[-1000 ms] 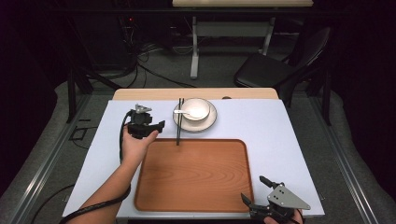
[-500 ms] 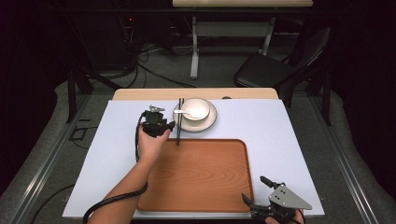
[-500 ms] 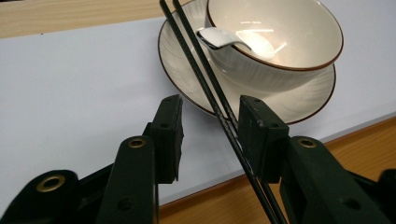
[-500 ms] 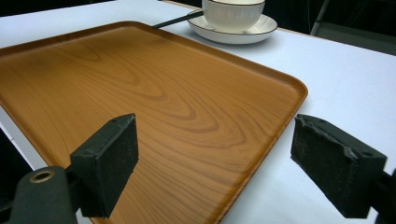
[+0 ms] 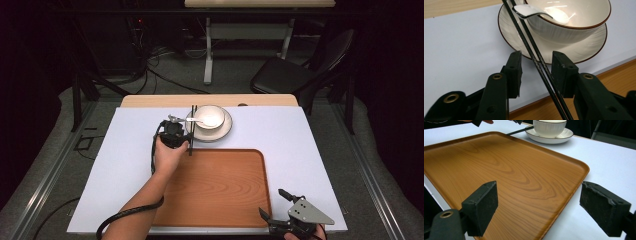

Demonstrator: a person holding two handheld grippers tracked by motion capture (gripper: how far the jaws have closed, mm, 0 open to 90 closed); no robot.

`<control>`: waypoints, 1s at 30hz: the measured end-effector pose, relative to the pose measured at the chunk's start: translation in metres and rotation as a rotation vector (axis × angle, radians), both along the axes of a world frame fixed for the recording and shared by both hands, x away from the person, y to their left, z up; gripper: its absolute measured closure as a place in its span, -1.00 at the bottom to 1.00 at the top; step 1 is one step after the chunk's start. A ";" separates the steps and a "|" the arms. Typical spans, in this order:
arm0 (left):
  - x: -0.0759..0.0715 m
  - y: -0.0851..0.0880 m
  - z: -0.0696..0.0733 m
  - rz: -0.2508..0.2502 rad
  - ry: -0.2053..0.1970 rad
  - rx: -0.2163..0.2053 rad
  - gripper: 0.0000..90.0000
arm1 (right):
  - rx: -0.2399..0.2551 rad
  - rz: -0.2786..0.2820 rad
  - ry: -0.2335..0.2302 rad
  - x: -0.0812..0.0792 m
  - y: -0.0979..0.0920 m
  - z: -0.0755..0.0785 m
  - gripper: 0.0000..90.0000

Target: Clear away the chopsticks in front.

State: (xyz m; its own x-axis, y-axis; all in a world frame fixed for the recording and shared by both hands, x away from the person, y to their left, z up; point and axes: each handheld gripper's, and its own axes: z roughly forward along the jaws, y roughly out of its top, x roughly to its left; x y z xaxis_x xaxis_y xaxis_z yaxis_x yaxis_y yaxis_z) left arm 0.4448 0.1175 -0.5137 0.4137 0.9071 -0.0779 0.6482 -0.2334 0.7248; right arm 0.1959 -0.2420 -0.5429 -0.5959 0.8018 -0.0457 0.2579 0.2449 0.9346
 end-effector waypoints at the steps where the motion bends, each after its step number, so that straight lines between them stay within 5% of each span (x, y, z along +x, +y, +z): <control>1: 0.000 0.000 -0.001 -0.001 0.007 0.006 0.44 | 0.000 0.001 0.000 0.000 0.000 0.000 -0.67; 21: 0.007 0.004 -0.013 0.041 0.055 0.006 0.51 | 0.004 0.002 0.000 0.000 -0.001 0.000 -0.67; 30: 0.011 0.005 -0.009 0.051 0.105 0.020 0.71 | 0.005 0.004 0.002 0.000 -0.001 0.000 -0.67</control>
